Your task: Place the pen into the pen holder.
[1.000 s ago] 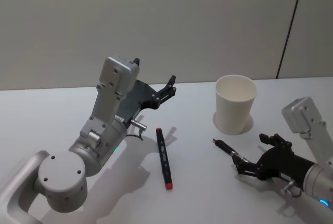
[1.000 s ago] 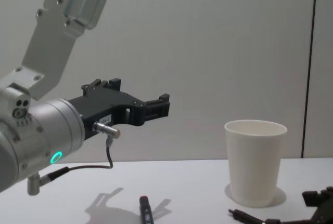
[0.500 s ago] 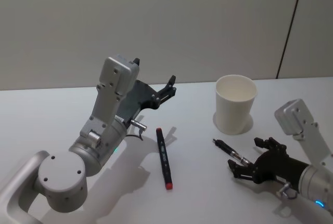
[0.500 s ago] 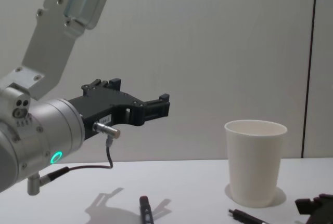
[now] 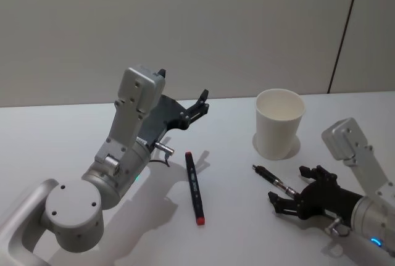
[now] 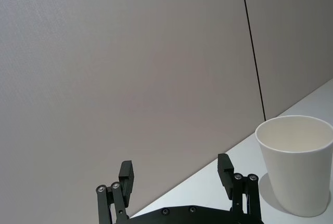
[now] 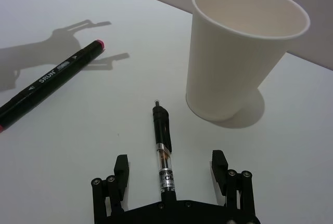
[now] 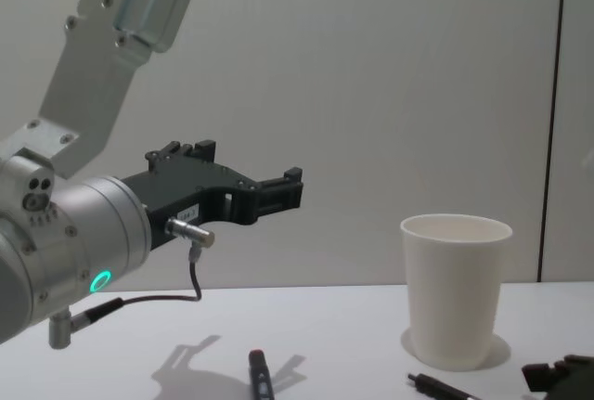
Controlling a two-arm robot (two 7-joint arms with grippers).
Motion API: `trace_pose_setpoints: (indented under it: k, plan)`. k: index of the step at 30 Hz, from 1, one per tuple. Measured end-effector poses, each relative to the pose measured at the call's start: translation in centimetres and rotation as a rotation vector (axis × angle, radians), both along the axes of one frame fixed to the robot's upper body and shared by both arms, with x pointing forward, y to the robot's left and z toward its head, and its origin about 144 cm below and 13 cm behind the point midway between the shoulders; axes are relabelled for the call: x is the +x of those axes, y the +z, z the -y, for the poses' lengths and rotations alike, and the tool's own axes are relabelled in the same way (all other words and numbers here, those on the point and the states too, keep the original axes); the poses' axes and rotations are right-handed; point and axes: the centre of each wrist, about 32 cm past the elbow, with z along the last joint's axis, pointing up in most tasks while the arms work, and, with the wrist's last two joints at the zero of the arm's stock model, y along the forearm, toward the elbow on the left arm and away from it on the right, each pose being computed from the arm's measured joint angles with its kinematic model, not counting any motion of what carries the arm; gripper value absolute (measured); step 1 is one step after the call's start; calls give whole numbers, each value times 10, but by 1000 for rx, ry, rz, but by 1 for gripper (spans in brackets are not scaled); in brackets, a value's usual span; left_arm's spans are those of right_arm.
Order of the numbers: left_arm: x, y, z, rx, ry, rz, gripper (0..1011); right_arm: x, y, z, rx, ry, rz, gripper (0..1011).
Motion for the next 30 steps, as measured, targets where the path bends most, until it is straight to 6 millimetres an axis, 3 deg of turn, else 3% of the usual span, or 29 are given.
trace_pose_setpoints:
  k: [20, 30]
  plan:
    - [0, 0, 0, 0, 0, 0, 1003, 5, 0, -3, 17, -16, -51, 999]
    - [0, 0, 0, 0, 0, 0, 1003, 6, -1, -4, 18, -19, -61, 926]
